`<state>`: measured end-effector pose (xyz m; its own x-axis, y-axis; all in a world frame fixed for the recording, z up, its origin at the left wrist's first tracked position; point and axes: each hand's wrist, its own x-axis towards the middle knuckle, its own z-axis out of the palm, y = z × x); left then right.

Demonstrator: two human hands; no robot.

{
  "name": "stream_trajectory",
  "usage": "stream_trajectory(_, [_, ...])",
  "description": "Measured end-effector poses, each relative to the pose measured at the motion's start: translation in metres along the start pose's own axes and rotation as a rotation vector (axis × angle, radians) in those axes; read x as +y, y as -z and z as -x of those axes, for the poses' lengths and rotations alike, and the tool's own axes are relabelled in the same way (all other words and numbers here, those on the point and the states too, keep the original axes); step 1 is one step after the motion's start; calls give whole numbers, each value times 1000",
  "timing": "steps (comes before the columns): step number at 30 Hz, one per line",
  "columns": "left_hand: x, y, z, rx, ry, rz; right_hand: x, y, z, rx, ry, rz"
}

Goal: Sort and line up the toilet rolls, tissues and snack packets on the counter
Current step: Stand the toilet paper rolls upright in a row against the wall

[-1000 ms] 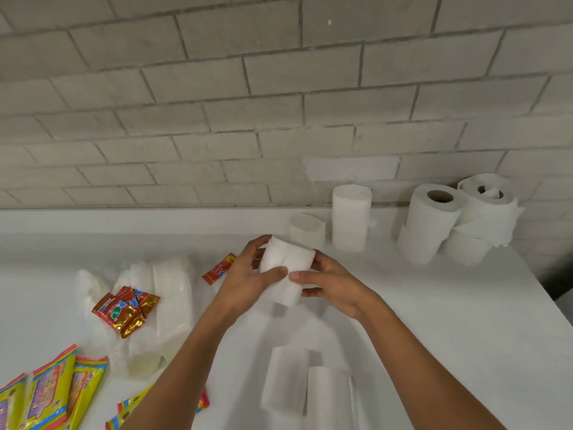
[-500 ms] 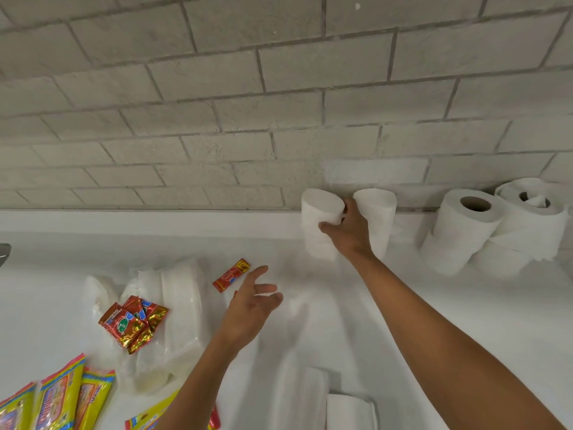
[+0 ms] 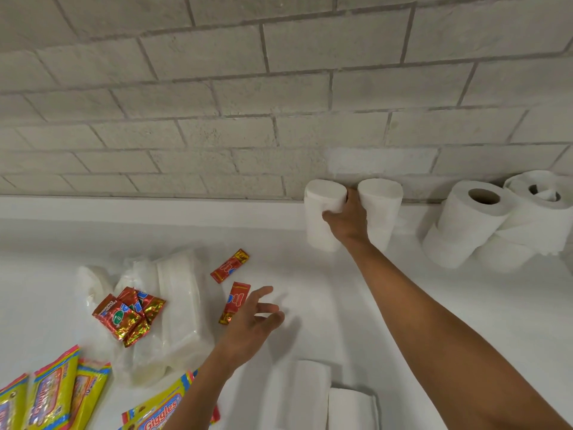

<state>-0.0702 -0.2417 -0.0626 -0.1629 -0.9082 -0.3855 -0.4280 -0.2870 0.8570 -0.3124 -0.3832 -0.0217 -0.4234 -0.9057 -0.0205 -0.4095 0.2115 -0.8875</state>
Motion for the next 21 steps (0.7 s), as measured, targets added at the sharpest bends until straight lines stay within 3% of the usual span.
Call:
stream_trajectory(10, [-12,-19,28,-165,123,-268,12,15,38,-154,-83,-74])
stream_trajectory(21, [-5,-54,73,-115,114,-460,60,46,121,-319,-187,-124])
